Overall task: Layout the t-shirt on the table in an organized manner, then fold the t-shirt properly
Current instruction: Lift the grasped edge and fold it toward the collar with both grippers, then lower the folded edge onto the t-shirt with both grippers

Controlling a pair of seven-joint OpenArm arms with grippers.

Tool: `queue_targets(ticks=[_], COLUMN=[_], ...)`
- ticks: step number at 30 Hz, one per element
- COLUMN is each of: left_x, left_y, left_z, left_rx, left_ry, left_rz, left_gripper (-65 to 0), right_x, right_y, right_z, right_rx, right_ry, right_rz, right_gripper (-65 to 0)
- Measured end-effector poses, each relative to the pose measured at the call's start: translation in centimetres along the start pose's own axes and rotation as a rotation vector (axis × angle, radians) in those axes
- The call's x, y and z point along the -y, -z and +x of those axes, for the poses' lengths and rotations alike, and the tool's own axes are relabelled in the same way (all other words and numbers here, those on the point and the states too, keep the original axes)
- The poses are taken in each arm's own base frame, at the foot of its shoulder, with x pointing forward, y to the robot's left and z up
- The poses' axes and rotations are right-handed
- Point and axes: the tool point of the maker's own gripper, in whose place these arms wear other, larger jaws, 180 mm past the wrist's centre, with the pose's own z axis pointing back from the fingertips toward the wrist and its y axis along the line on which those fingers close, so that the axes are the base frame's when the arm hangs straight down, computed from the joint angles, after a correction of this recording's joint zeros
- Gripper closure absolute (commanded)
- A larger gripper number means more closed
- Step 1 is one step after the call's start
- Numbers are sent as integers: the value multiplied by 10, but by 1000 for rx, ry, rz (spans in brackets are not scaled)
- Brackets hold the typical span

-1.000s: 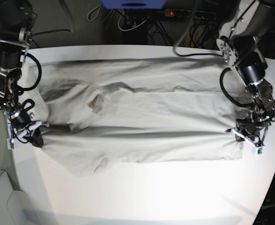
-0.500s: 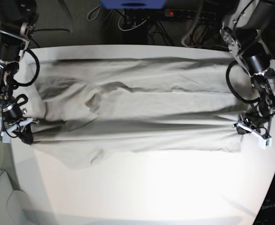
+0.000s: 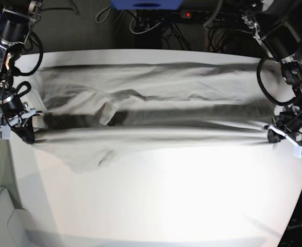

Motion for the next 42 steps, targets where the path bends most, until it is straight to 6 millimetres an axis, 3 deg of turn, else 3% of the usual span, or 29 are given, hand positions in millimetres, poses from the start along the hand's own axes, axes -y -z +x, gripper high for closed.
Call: queue_targets(ticks=[5, 13, 19, 22, 33, 36, 42], left_x=[6, 15, 23, 23, 21, 15, 3], left_y=[-17, -37, -53, -54, -51, -45, -44], left_z=[-5, -32, -43, -45, -39, -48, -59], left_rx=[16, 0, -5, -9, 6, -25, -74], left_ry=[26, 29, 61, 67, 63, 42, 64], left_rz=[-12, -41, -40, -36, -36, -28, 17], left_gripper=[-2, -2, -2, -2, -2, -2, -2], right_x=[-2, -4, 8, 11, 2, -3, -4], right_y=[-14, -28, -38, -40, -57, -63, -63], right_z=[-2, -15, -15, -16, -49, -63, -65], right_rx=[5, -28, -25, -26, -96, -123, -128], right_ry=[-17, -29, -25, -25, 3, 21, 24], right_rz=[-6, -7, -43, -50, -47, -45, -45], right_gripper=[0, 0, 0, 0, 0, 0, 0])
